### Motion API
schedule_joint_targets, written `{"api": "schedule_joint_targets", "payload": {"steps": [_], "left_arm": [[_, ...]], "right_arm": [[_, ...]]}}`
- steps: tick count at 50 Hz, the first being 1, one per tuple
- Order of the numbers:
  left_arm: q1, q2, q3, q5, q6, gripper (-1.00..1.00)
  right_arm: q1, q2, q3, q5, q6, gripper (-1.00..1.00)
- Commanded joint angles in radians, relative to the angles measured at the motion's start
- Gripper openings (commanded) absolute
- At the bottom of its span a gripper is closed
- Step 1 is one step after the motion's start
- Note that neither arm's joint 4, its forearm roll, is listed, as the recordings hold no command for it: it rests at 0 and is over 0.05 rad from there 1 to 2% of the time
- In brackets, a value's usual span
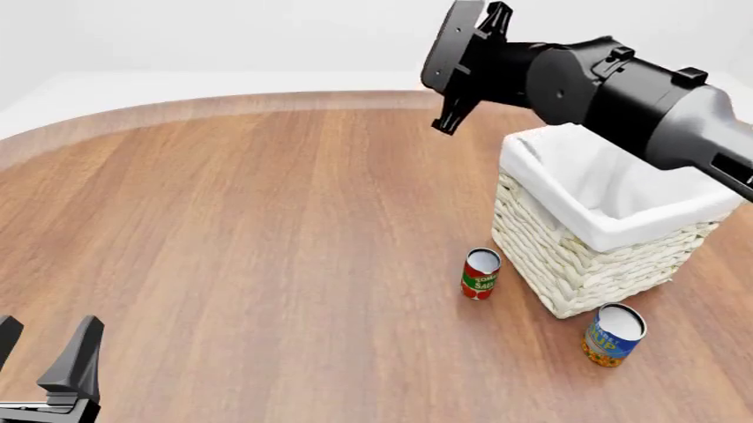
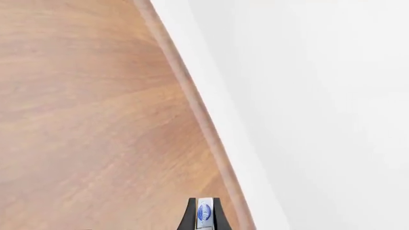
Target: Pick up the alphabet soup and the cream cheese box, and put them in the basket.
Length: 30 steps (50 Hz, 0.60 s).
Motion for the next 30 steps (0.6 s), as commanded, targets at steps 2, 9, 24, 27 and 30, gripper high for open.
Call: {"api": "schedule_joint_targets", "payload": {"steps": [2,9,24,27,30], "left_arm": [[0.0,0.0,0.0,0.0,0.0,1.0],[0.0,0.0,0.0,0.0,0.0,1.0],[0.0,0.0,0.0,0.0,0.0,1.0],[0.0,0.0,0.0,0.0,0.0,1.0],[0.0,0.0,0.0,0.0,0.0,1.0]], "right_arm": [[-0.039,-0.035,-0.002,-0.012,0.04,-1.0],[-0.033,-0.078,0.017,-0.004,0.087,-1.0],[-0.047,-0.153,0.081,0.006,0.135,-1.0],[-0.057,-0.161,0.096,0.006,0.14,-1.0],[-0.065,-0.176,0.11,0.007,0.148,-1.0]]}}
